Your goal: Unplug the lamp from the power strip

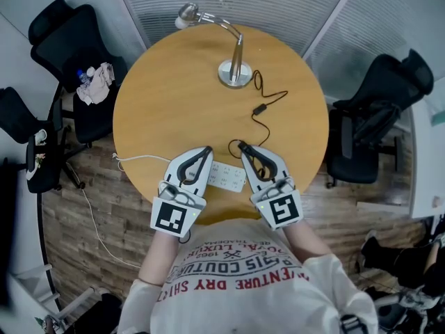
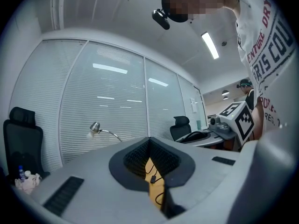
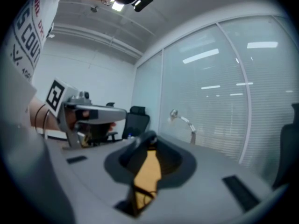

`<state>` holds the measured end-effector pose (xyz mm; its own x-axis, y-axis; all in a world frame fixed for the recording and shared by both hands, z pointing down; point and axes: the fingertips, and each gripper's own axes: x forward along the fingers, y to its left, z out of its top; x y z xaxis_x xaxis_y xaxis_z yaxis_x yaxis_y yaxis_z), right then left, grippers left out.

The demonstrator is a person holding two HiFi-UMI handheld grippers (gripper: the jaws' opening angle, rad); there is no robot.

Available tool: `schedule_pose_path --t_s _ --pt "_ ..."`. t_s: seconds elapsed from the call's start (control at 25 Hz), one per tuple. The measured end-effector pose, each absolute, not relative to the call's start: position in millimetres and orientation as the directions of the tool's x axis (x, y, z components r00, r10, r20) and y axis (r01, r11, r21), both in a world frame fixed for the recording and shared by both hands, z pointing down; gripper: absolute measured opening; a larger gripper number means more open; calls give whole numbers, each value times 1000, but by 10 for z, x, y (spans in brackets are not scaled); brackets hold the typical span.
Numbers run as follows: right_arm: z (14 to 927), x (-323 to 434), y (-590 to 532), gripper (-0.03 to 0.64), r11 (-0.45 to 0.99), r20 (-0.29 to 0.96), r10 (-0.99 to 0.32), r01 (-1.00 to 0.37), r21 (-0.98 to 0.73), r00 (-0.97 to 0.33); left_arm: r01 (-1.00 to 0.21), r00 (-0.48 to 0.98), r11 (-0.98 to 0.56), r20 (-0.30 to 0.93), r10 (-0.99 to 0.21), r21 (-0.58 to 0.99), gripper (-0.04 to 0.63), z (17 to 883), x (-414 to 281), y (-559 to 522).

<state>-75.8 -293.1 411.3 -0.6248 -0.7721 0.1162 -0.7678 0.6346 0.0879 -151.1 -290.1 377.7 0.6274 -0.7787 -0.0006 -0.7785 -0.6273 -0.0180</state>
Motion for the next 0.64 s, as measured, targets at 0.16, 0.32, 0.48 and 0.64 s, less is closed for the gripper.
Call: schedule_pose_path --t_s 0.16,0.32,0.48,0.64 --pt "4105 -736 -2909 72 628 113 -778 -773 88 -619 -777 630 -630 -11 -777 -5 28 3754 -1495 -2884" --pt "4094 -732 -2894 72 629 108 -776 -773 84 -621 -774 633 -633 -4 -774 15 28 3783 -1483 -2902" --pt "4138 -729 -2888 72 624 132 -779 -776 85 -612 -774 632 -633 -20 -774 32 28 3748 -1476 -2919" --pt "4179 -716 -2909 72 617 155 -783 -784 74 -602 -771 635 -635 -33 -772 44 28 3691 -1482 -2926"
